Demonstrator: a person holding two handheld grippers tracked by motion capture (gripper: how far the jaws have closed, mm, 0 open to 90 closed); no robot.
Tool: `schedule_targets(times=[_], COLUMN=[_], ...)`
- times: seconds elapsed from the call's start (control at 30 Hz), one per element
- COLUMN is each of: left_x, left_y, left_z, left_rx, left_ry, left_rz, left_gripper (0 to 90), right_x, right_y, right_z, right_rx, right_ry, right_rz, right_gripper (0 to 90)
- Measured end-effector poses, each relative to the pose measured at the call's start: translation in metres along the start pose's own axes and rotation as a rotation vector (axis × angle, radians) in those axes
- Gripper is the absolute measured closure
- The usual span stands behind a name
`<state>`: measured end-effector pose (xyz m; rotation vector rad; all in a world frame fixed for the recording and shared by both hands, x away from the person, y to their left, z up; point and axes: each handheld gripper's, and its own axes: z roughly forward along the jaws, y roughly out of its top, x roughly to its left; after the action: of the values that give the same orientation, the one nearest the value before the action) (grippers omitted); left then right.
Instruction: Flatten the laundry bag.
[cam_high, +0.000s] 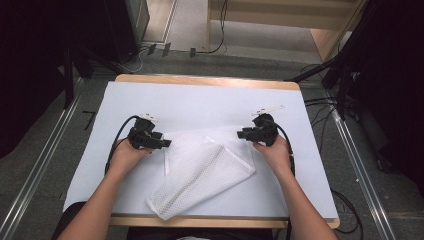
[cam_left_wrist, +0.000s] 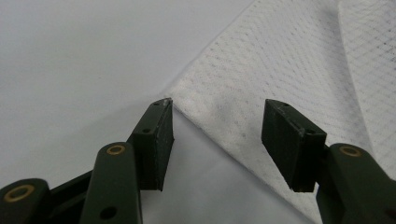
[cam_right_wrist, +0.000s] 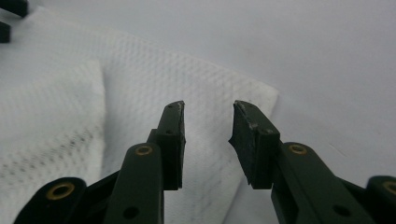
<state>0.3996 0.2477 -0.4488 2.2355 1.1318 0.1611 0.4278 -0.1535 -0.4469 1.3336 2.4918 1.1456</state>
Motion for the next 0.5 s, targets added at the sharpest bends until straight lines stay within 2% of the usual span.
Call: schedule_targets(times=[0.07,0.13,0.2,0.23,0.3,0.37,0.43,0.47,0.5], left_x=[-0.004,-0.009,-0.009,-0.009,-0.008,-0.011,-0.016,-0.018,-0.020], left_y=[0.000,-0.001,-0.001,0.000,-0.001,-0.002,-0.002,-0.001,-0.001], left_z=[0.002,0.003,0.003,0.003,0.003,0.005,0.005,0.006,0.007], left_rx=[0.000,-0.003,-0.004,-0.007,-0.018,-0.029,-0.018,-0.020,-0.014], left_ry=[0.017,0.054,0.069,0.064,0.046,0.005,0.066,0.089,0.101], left_rz=[0.015,0.025,0.020,0.011,-0.011,-0.027,0.016,0.028,0.030], left_gripper=[42.8,42.8,48.3,50.2,53.2,63.1,66.8,70.3,72.9], right_x=[-0.003,-0.008,-0.011,-0.011,-0.012,-0.010,-0.009,-0.005,-0.003], right_y=[-0.001,-0.002,-0.004,-0.005,-0.005,-0.005,-0.006,-0.005,-0.005], right_z=[0.004,0.008,0.012,0.014,0.016,0.018,0.021,0.022,0.023], right_rx=[0.023,0.032,0.043,0.057,0.046,0.040,0.040,0.042,0.042], right_ry=[-0.035,-0.029,-0.025,-0.028,-0.024,-0.026,0.005,0.002,-0.018], right_rz=[-0.012,0.008,0.021,0.024,0.018,0.024,0.012,0.008,-0.015], right_gripper=[66.2,66.2,66.1,66.0,66.0,67.1,69.7,70.7,72.4])
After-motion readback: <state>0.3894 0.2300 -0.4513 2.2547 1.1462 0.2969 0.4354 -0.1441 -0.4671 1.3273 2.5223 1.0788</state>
